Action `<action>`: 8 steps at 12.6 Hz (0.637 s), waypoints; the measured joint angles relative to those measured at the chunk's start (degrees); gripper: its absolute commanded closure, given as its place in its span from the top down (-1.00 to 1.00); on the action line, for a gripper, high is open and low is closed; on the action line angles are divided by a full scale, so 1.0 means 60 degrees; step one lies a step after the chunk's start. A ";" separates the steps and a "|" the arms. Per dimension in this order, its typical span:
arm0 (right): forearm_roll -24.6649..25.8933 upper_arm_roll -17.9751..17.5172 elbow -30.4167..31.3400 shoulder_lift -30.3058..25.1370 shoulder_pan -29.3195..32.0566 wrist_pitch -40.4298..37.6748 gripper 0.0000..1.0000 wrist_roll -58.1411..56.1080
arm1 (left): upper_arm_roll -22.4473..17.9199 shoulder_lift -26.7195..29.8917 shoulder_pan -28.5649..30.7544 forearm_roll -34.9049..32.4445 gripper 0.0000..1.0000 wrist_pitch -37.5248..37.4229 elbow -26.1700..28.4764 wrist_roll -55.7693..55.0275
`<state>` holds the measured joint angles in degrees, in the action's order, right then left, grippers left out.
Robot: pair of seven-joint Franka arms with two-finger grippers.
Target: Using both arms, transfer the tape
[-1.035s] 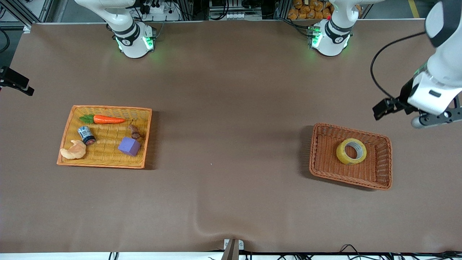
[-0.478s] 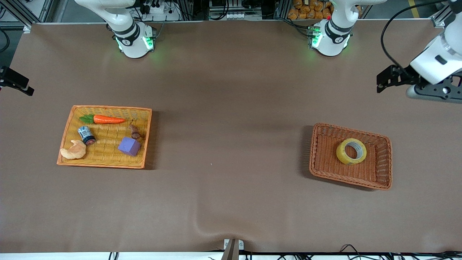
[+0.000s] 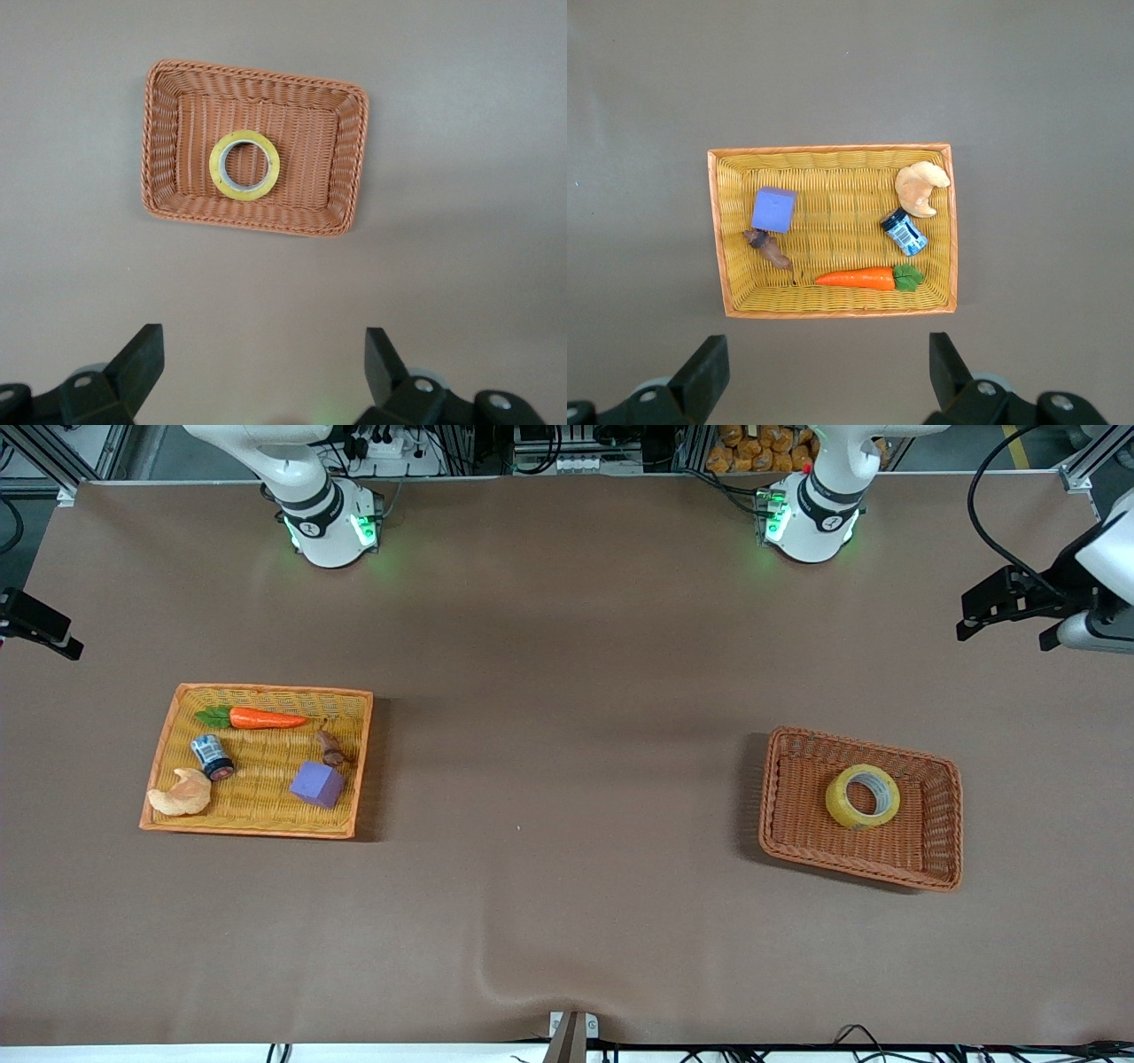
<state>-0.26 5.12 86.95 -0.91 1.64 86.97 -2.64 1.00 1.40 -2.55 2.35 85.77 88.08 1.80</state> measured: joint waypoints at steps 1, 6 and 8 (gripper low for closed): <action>0.0000 0.0000 0.0000 0.0000 0.0000 0.0000 1.00 0.0000 | 0.0008 -0.0007 -0.0004 0.0000 1.00 -0.0016 0.0001 -0.0089; -0.0004 -0.0007 0.0000 0.0001 0.0000 -0.0002 1.00 -0.0001 | -0.0026 -0.0126 0.0068 -0.0196 1.00 -0.0046 0.0050 0.0507; -0.0012 -0.0011 0.0001 0.0012 0.0000 -0.0029 1.00 0.0000 | -0.0030 -0.0155 0.0099 -0.0223 1.00 -0.0016 0.0049 0.0572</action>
<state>-0.34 5.06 86.96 -0.84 1.64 86.80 -2.64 0.83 0.47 -1.96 1.01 85.68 88.38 5.23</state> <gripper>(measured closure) 0.000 0.000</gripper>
